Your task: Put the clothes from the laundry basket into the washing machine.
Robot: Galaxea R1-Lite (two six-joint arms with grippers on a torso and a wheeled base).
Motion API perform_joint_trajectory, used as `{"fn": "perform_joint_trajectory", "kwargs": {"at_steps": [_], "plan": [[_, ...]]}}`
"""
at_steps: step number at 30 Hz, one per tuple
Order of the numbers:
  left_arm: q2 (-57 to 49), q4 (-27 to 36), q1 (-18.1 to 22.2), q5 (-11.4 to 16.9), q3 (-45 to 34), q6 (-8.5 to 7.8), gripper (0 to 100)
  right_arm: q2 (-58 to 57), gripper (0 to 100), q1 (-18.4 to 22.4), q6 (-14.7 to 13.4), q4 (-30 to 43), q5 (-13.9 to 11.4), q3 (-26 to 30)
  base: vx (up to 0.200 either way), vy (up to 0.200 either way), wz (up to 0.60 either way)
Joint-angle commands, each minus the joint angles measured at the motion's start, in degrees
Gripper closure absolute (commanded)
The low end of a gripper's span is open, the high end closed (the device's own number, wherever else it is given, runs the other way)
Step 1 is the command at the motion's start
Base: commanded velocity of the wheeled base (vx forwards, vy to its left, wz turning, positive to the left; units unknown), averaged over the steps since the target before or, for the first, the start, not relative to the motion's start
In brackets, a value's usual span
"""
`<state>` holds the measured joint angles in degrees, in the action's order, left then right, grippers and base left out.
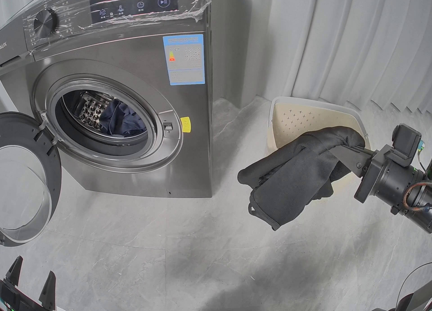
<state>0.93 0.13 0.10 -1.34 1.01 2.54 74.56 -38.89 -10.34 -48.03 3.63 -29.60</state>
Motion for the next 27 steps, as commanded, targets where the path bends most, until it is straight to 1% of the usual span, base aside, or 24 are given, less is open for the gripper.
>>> {"fn": "perform_joint_trajectory", "kwargs": {"at_steps": [1, 5, 11, 20, 27], "plan": [[-0.8, 0.0, 0.0, 0.0, -0.9, 0.10, 0, 0.4, 100, 0.0, 0.0, -0.1, 0.0, -0.3, 0.000, 0.200, 0.00], [-0.8, 0.0, 0.0, 0.0, -1.0, 0.10, 0, 0.5, 100, 0.0, 0.0, -0.1, 0.0, -0.1, 0.000, 0.200, 0.00], [-0.8, 0.0, 0.0, 0.0, -0.9, 0.10, 0, 0.6, 100, 0.0, -0.3, -0.1, 0.0, 0.0, 0.000, 0.000, 0.00], [-0.8, 0.0, 0.0, 0.0, -0.9, 0.10, 0, 0.6, 100, 0.0, -0.4, -0.1, 0.0, 0.2, -0.200, 0.000, 0.00], [-0.8, 0.0, 0.0, 0.0, -0.9, 0.10, 0, 0.6, 100, 0.1, -0.5, -0.1, 0.0, 0.2, 0.000, 0.000, 0.00]]}}
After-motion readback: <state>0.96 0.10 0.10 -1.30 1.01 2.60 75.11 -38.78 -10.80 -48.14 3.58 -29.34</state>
